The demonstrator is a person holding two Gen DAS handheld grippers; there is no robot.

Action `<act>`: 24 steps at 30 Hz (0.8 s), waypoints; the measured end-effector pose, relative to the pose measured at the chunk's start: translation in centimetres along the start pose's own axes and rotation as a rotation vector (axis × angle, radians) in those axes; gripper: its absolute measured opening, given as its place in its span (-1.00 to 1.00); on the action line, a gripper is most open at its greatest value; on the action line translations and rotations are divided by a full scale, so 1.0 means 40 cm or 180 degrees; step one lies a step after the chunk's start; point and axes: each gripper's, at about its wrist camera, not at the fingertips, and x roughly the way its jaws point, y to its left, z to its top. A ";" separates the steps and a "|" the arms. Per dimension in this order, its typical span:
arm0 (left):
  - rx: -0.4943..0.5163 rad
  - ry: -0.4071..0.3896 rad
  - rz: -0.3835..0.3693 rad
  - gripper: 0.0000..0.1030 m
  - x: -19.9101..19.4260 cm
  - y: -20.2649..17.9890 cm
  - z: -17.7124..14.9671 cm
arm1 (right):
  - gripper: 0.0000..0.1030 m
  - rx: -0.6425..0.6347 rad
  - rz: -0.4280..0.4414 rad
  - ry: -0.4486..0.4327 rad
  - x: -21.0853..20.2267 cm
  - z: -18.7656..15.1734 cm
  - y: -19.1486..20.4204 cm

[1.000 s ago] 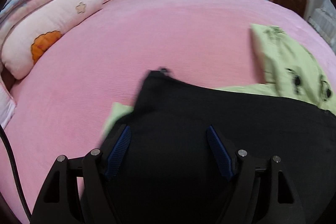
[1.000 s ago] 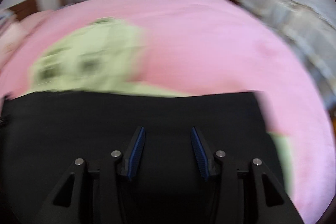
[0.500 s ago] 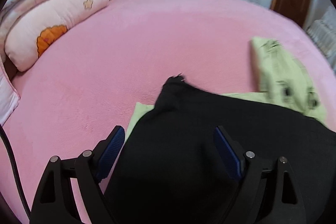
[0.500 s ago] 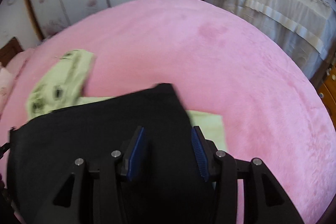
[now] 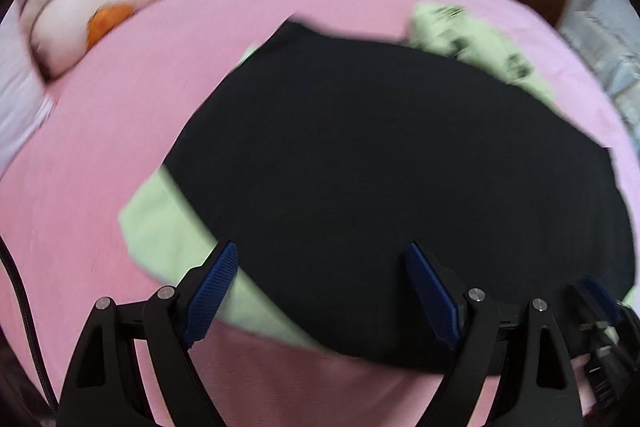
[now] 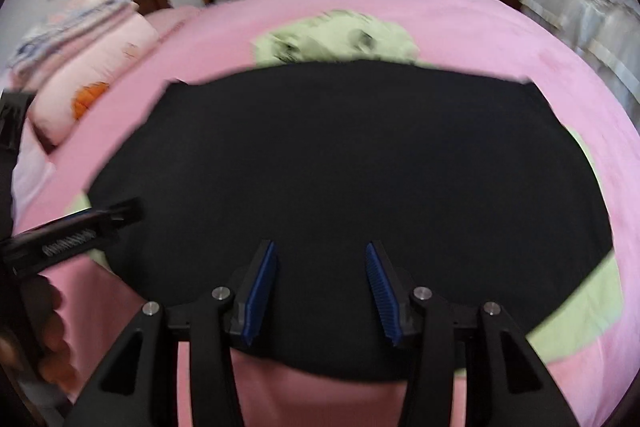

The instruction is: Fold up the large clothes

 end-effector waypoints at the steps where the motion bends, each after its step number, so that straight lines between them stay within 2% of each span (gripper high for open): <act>1: -0.0079 0.0019 0.0055 0.65 0.013 0.031 -0.007 | -0.12 0.0075 -0.0164 0.0001 -0.002 -0.014 -0.049; 3: -0.0174 -0.0016 0.0025 0.65 0.020 0.081 -0.012 | -0.13 0.0215 -0.0475 -0.0022 -0.020 -0.036 -0.149; 5: -0.0177 -0.0056 0.0131 0.66 0.020 0.117 -0.015 | -0.13 0.0347 -0.0842 -0.0040 -0.039 -0.057 -0.254; 6: -0.0149 -0.0097 0.0255 0.69 0.019 0.133 -0.016 | -0.12 0.0434 -0.0932 -0.0023 -0.049 -0.071 -0.298; 8: -0.0174 -0.0107 0.0377 0.85 0.026 0.163 -0.019 | -0.12 0.0667 -0.0925 -0.0011 -0.072 -0.103 -0.380; 10: -0.0291 -0.0069 0.0263 0.87 0.040 0.196 -0.018 | -0.02 0.0745 -0.1139 0.0088 -0.077 -0.129 -0.413; 11: -0.0350 -0.0056 0.0212 0.88 0.042 0.205 -0.021 | 0.08 0.0806 -0.1104 0.0100 -0.078 -0.137 -0.423; 13: -0.0403 -0.0049 0.0204 0.88 0.042 0.211 -0.028 | 0.09 0.0968 -0.1000 0.0080 -0.087 -0.152 -0.435; 18: -0.0351 -0.0041 0.0295 0.88 0.032 0.193 -0.028 | 0.09 0.0929 -0.1109 0.0082 -0.088 -0.136 -0.406; 24: -0.0316 -0.0007 0.0277 0.88 -0.023 0.197 -0.014 | 0.09 0.1026 -0.1011 0.0123 -0.111 -0.134 -0.430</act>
